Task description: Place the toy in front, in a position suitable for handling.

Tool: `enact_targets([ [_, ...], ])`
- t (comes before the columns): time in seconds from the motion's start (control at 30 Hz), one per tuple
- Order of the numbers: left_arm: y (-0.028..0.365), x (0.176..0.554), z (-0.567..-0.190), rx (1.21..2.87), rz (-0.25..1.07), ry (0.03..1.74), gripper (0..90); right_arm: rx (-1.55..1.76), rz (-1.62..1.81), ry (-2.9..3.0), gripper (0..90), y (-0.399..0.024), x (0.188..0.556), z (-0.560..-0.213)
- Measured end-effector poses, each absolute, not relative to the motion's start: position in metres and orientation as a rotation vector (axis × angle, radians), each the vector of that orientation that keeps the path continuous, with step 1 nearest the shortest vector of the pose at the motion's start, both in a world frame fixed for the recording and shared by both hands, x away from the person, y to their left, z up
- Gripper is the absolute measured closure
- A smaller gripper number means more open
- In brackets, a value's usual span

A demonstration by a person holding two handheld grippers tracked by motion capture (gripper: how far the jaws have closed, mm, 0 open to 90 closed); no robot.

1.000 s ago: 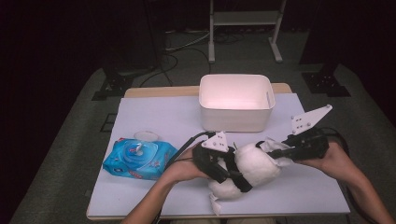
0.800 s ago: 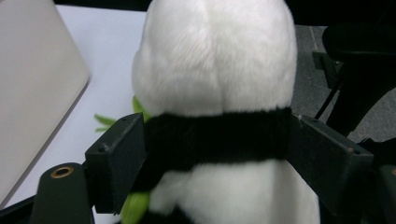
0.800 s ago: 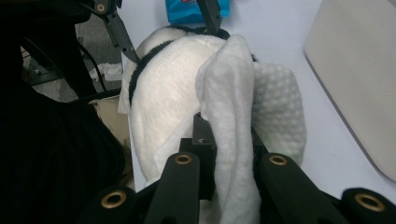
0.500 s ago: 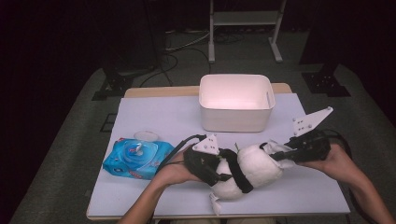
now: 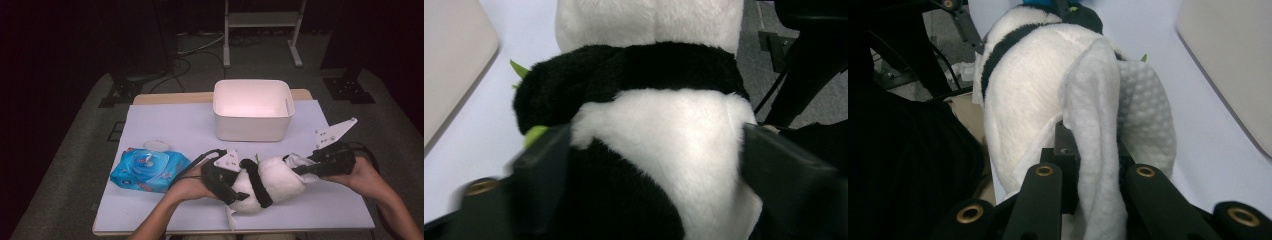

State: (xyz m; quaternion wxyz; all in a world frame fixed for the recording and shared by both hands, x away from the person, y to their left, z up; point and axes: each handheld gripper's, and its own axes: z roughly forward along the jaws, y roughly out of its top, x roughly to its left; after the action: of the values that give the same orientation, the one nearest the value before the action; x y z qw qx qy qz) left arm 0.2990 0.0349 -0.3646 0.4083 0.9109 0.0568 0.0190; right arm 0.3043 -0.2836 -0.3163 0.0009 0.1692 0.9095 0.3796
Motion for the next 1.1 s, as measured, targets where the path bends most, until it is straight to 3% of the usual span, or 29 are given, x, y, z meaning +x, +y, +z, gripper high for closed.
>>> enact_targets([
  [0.1,0.037,0.299,-0.363,2.278,0.054,0.132,36.8,0.538,1.210,2.851,81.7,-0.287,0.305,-0.318],
  [0.23,0.038,0.301,-0.356,2.281,0.081,0.120,43.8,0.546,1.267,2.821,81.7,-0.293,0.304,-0.319],
  [0.63,0.040,0.299,-0.341,2.332,0.136,0.064,44.2,0.574,1.320,2.821,81.6,-0.301,0.303,-0.338],
  [1.1,0.024,0.297,-0.341,2.338,0.127,0.035,40.1,0.469,1.251,2.820,81.5,-0.282,0.302,-0.318],
])
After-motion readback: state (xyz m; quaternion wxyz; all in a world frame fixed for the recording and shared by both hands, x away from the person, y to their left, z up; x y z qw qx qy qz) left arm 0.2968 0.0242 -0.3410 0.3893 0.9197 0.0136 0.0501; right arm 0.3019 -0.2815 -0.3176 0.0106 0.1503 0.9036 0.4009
